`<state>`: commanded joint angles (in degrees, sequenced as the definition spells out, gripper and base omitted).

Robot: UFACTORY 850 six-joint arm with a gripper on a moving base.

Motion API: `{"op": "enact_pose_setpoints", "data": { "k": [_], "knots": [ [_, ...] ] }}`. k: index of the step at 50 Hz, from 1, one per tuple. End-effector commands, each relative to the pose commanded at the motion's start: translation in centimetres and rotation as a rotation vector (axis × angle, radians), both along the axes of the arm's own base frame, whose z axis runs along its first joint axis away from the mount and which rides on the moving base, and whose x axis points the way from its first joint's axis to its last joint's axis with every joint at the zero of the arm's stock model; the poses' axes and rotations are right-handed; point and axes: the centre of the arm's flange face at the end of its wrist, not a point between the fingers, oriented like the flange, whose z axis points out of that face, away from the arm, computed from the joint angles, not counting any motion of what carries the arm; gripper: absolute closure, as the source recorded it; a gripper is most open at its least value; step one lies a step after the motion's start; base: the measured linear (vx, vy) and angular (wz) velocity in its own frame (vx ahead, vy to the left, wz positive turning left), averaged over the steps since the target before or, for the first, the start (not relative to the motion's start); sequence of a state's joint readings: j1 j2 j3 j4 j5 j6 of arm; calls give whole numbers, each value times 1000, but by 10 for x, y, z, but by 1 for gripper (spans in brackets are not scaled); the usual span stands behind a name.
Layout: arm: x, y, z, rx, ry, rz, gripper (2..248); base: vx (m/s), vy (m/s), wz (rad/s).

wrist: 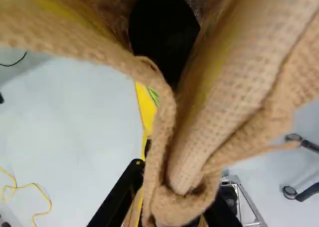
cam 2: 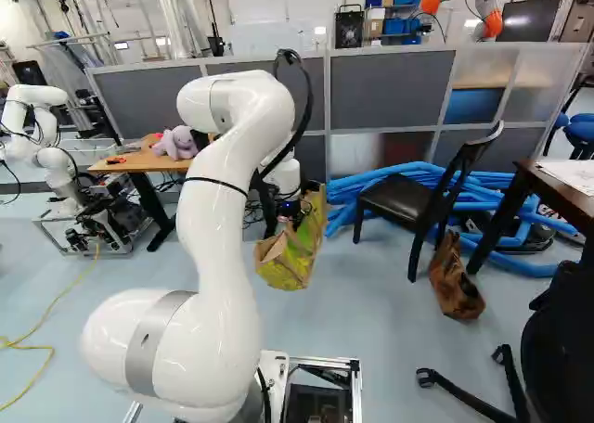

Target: Pick up the bag on the ground and place it on the table

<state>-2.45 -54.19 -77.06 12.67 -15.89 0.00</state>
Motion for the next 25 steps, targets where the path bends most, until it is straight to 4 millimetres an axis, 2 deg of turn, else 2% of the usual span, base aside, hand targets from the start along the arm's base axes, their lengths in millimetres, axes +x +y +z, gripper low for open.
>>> {"op": "enact_pose_setpoints", "data": {
  "k": [25],
  "knots": [
    [3, -2, 37, 3, 31, 38, 229, 0, 0, 0]
  ]
}}
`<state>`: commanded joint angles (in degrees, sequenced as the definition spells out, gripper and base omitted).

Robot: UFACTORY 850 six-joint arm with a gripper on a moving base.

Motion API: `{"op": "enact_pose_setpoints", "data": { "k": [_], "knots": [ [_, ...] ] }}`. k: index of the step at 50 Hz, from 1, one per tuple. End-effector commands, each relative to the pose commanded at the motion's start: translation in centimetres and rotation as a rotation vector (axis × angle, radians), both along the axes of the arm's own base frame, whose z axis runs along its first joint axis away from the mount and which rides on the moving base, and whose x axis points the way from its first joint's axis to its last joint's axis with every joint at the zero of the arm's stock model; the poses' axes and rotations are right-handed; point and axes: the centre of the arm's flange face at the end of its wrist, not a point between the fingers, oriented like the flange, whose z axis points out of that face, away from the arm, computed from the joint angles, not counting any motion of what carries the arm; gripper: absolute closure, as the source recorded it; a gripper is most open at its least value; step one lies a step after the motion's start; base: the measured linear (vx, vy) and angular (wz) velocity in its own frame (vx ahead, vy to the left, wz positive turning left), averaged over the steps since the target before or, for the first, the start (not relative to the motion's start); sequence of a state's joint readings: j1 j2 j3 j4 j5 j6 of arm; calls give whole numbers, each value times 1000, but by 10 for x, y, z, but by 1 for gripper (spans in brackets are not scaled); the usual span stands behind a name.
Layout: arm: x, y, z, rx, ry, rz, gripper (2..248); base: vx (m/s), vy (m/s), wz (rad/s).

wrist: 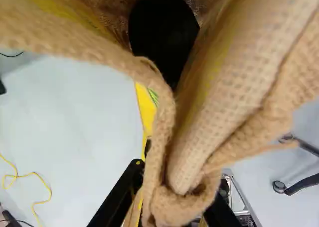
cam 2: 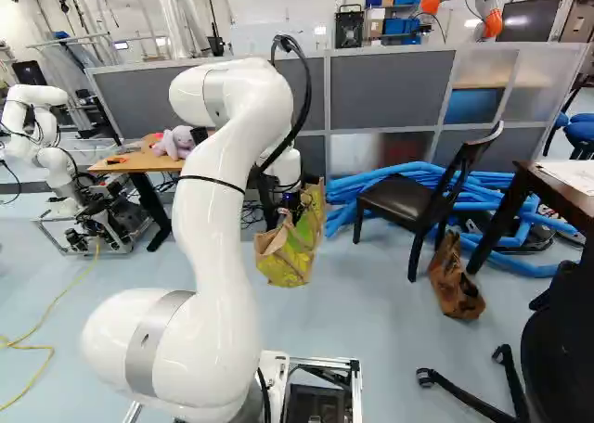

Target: Pick up the bag on the ground and place it on the table

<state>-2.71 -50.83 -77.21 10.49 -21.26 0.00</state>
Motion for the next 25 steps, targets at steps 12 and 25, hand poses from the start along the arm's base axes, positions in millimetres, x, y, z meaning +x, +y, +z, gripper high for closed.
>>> {"op": "enact_pose_setpoints", "data": {
  "k": [12, 25],
  "knots": [
    [1, -1, 18, -1, 13, 18, 229, 0, 0, 0],
    [3, -3, 38, -5, 20, 36, 229, 0, 0, 0]
  ]
}}
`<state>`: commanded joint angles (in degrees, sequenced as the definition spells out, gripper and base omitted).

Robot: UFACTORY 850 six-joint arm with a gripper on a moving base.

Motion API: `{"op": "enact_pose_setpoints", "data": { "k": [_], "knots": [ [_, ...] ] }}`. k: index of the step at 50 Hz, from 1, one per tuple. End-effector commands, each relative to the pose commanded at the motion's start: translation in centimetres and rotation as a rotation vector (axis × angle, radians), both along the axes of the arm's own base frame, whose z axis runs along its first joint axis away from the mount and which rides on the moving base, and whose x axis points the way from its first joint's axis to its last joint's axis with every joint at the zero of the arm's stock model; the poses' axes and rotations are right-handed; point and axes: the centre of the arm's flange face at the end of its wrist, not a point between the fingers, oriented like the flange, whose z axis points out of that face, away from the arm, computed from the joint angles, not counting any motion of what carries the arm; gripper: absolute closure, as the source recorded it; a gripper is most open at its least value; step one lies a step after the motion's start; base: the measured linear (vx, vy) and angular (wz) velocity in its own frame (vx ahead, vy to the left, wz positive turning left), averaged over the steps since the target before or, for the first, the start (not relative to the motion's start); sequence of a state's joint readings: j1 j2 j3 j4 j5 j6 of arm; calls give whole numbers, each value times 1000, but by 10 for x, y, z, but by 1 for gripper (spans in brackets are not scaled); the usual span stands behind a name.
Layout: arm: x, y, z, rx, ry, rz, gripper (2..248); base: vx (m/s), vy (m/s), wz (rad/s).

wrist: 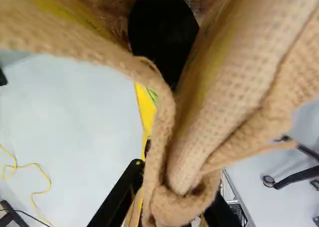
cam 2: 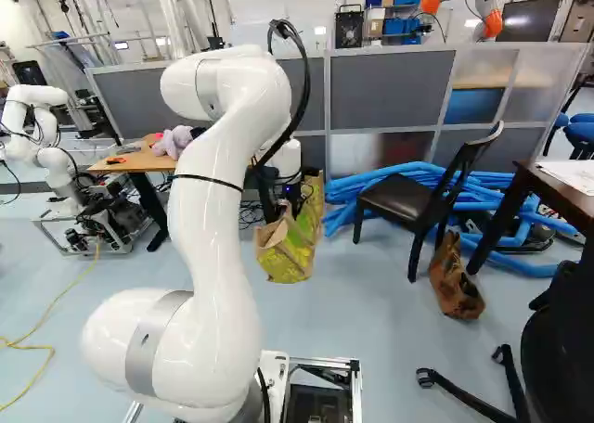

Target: Pick up the bag on the ground and place it on the table

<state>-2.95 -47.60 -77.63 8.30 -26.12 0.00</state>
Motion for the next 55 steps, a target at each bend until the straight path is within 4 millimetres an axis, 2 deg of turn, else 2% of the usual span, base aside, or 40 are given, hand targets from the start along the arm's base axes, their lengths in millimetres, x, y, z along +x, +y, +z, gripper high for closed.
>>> {"op": "enact_pose_setpoints", "data": {
  "k": [55],
  "knots": [
    [6, -8, 84, -24, 18, 60, 229, 0, 0, 0]
  ]
}}
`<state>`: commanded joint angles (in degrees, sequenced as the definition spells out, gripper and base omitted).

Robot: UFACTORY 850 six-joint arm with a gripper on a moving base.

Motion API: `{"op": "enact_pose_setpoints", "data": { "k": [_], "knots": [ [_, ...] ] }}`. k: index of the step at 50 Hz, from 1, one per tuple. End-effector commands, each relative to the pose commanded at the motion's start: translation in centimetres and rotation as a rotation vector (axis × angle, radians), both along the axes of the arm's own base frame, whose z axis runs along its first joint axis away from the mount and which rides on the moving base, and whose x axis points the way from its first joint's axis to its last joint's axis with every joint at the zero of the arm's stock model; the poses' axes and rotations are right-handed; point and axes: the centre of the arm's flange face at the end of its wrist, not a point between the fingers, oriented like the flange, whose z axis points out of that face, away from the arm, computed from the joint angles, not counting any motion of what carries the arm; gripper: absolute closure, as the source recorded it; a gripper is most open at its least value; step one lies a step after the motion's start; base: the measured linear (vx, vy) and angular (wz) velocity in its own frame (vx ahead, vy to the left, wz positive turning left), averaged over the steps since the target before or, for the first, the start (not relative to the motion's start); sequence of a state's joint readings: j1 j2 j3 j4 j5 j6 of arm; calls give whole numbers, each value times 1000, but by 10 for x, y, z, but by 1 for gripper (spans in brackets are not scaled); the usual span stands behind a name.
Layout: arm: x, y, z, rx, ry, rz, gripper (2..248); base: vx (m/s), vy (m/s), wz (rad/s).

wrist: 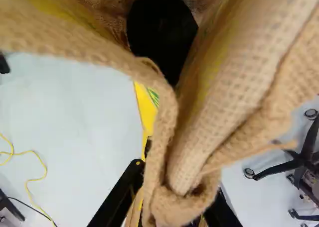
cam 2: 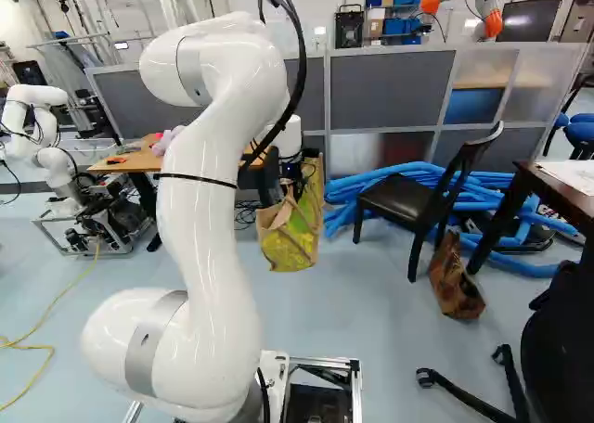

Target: Pick up the bag on the ground and place it on the table

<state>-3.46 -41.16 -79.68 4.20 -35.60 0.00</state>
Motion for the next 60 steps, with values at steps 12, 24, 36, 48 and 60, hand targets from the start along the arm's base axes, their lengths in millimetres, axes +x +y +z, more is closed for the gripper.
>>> {"op": "enact_pose_setpoints", "data": {
  "k": [12, 24, 36, 48, 60],
  "knots": [
    [1, -2, 19, -7, 3, 11, 229, 0, 0, 0],
    [2, -2, 37, -15, 5, 24, 229, 0, 0, 0],
    [3, -2, 56, -22, 7, 34, 229, 0, 0, 0],
    [3, -2, 74, -29, 9, 44, 229, 0, 0, 0],
    [4, -2, 93, -37, 11, 53, 229, 0, 0, 0]
  ]
}}
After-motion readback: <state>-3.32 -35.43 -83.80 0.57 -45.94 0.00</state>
